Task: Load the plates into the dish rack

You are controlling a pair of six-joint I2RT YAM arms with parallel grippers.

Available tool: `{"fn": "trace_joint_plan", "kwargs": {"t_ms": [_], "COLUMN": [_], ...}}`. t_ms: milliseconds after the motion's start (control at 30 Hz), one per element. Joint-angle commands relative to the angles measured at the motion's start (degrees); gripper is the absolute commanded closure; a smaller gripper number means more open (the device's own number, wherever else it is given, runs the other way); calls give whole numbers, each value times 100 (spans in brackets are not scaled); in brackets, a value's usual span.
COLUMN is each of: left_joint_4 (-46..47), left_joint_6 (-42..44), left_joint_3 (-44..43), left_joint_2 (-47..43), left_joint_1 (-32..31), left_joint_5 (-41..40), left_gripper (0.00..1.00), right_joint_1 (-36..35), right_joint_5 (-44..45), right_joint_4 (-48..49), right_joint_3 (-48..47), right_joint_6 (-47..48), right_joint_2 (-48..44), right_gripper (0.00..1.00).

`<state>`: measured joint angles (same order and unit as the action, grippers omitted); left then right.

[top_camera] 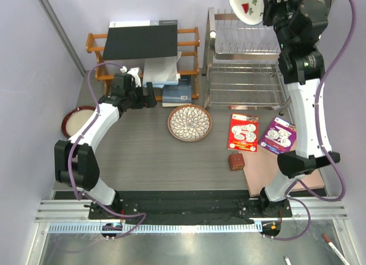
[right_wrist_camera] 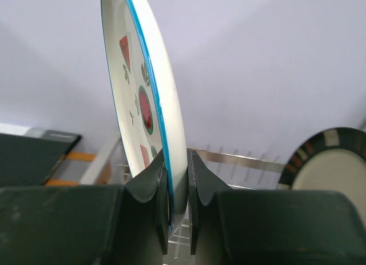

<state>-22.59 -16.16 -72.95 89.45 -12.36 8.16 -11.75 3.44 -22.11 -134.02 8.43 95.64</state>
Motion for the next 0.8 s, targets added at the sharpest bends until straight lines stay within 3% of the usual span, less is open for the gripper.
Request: {"fn": "trace_joint_plan", "kwargs": {"t_ms": [0,367,767], "left_joint_4": [343,378,439], "left_joint_6": [-352,-607,-722], "left_joint_3": [-413,-536,-536], "left_joint_2": [195,696,899], "left_joint_1": [-12,-30,-38], "left_joint_5": [71,186,221], "left_gripper": [1,1,1], "right_joint_1": [304,1526,1614], "right_joint_5": [1316,1114,1010], "right_joint_4": [1683,1227,972], "right_joint_3": [-677,-1135,-1065], "right_joint_6": [563,607,528], "right_joint_2": [227,797,1054], "right_gripper": [99,99,99]}}
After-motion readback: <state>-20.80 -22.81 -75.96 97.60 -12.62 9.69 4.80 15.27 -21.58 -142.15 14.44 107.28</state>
